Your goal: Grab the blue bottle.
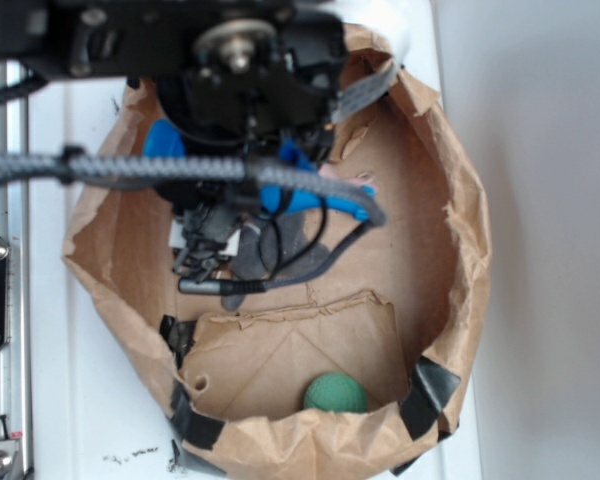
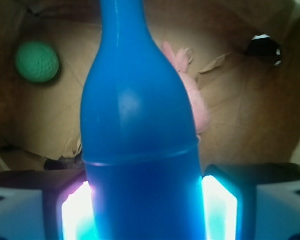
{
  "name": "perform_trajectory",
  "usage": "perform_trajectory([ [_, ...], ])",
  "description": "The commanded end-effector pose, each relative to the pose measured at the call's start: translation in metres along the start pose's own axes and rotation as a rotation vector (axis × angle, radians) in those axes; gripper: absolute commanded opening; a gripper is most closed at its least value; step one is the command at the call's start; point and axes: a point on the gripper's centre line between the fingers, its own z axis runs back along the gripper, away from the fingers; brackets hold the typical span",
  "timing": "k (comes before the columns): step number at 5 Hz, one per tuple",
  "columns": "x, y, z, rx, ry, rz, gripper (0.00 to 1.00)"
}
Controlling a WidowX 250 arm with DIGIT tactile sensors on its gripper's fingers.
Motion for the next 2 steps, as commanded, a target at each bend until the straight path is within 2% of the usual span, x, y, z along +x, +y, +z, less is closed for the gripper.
perform_trajectory([
  [1, 0.0126, -0.0132, 0.0466, -0.008, -0.071, -0.021, 0.0],
  [2, 0.0121, -0.0154, 0.0468, 0.017, -0.074, -0.029, 0.0],
])
